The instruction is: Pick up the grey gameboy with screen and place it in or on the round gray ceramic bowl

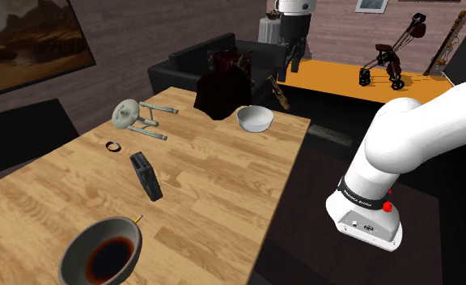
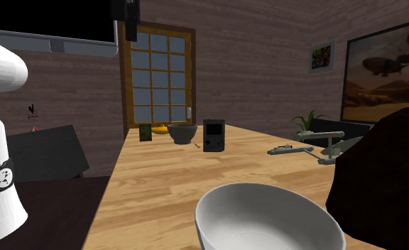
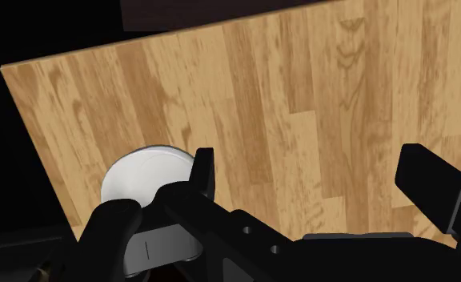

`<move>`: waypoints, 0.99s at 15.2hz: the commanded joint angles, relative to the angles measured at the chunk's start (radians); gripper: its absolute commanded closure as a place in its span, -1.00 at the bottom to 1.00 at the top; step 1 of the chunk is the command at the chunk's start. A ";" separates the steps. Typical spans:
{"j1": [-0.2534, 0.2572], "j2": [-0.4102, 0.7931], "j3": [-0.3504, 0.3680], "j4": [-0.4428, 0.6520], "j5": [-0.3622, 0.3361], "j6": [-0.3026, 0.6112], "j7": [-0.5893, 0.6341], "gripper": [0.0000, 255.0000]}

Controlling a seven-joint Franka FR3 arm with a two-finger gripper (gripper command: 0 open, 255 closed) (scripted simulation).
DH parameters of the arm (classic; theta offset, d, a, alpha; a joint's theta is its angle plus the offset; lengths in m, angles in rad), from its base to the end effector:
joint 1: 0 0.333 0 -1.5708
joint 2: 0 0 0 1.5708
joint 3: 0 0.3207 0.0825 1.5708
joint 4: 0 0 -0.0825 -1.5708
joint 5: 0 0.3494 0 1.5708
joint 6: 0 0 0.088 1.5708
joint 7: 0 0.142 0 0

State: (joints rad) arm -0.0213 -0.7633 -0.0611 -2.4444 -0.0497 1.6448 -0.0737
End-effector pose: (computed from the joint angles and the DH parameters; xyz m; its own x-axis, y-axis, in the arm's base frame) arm 0.2757 -0.0327 0.5197 0.9992 0.0135 -0.0376 0.0137 -0.9999 0.0044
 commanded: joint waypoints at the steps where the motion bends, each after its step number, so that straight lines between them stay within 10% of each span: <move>1: 0.000 0.000 0.000 0.000 0.000 0.000 0.000 -1.00; 15: 0.102 0.378 0.188 0.100 0.112 0.298 0.209 -1.00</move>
State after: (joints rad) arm 0.0709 -0.4196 0.1061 -2.3585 0.0544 1.9207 0.1105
